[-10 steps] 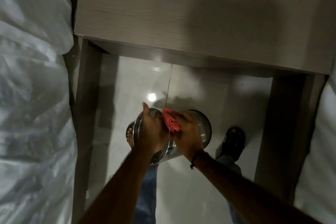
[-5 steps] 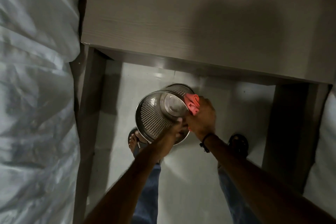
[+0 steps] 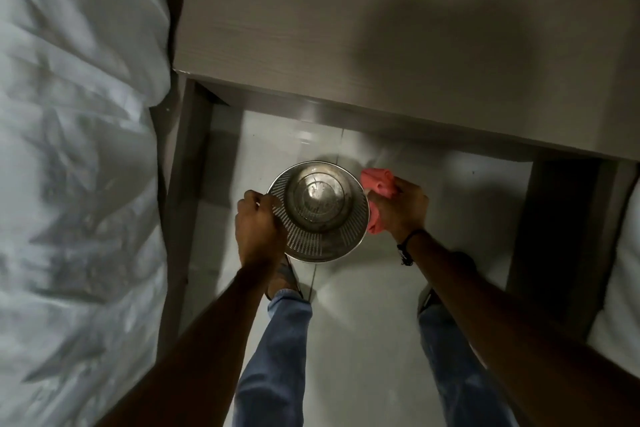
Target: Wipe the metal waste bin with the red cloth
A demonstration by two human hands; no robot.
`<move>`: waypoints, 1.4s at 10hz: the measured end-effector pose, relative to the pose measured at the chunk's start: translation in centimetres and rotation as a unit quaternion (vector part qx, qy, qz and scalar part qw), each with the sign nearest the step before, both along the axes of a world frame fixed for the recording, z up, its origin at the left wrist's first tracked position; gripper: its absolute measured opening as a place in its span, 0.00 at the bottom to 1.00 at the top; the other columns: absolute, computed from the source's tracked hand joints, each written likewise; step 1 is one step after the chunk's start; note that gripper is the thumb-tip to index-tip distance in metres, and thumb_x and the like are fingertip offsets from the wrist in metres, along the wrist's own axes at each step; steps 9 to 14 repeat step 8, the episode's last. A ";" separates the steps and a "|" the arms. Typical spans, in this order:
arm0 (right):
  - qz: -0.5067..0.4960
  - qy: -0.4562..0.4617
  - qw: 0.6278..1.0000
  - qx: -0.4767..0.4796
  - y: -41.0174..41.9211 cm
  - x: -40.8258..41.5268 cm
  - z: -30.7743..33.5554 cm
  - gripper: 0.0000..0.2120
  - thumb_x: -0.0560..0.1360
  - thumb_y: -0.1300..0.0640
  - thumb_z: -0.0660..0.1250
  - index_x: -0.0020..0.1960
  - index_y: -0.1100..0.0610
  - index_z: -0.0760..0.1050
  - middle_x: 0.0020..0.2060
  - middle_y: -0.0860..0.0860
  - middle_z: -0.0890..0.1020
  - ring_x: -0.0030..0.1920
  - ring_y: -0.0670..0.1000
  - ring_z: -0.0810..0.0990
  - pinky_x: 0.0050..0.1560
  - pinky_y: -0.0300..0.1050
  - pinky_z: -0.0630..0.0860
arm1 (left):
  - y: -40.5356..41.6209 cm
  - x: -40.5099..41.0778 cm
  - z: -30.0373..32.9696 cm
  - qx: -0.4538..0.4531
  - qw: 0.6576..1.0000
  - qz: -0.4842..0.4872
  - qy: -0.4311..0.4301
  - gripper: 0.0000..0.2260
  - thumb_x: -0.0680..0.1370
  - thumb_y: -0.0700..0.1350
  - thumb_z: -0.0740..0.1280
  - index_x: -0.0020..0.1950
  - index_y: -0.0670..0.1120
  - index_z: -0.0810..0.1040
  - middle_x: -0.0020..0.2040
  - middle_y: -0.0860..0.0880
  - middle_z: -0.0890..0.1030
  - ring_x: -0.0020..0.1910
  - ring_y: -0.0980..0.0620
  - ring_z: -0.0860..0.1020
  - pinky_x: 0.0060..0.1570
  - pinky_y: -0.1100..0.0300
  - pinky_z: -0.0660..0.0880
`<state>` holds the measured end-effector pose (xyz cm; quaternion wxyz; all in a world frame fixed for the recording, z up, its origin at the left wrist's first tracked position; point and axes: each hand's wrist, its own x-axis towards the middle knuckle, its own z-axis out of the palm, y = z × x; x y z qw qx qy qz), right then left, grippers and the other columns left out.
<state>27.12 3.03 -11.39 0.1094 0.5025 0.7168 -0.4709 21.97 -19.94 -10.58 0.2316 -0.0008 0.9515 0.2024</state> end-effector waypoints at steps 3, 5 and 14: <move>-0.160 0.131 0.954 -0.219 3.0 -7.8 9.9 0.17 0.67 0.60 0.71 0.56 0.60 0.80 0.41 0.52 0.83 0.34 0.48 0.81 0.28 0.37 0.76 | 11.2 -8.6 10.1 0.349 0.900 0.117 -0.235 0.24 0.76 0.28 0.69 0.70 0.41 0.70 0.54 0.38 0.79 0.48 0.45 0.79 0.49 0.52 0.78; -0.132 0.145 0.980 -0.039 9.3 -15.8 10.0 0.06 0.68 0.63 0.75 0.45 0.57 0.83 0.34 0.51 0.78 0.34 0.49 0.73 0.33 0.41 0.71 | 18.4 -16.6 10.8 0.334 0.936 0.076 -0.079 0.15 0.72 0.32 0.75 0.51 0.45 0.73 0.44 0.41 0.80 0.38 0.53 0.78 0.38 0.61 0.80; -0.046 0.133 0.987 0.077 12.8 -17.7 10.8 0.17 0.71 0.59 0.75 0.59 0.60 0.82 0.51 0.58 0.86 0.55 0.57 0.85 0.58 0.35 0.72 | 19.6 -19.2 9.8 0.169 0.985 -0.020 -0.024 0.06 0.74 0.39 0.75 0.49 0.39 0.83 0.52 0.39 0.87 0.53 0.41 0.84 0.54 0.61 0.77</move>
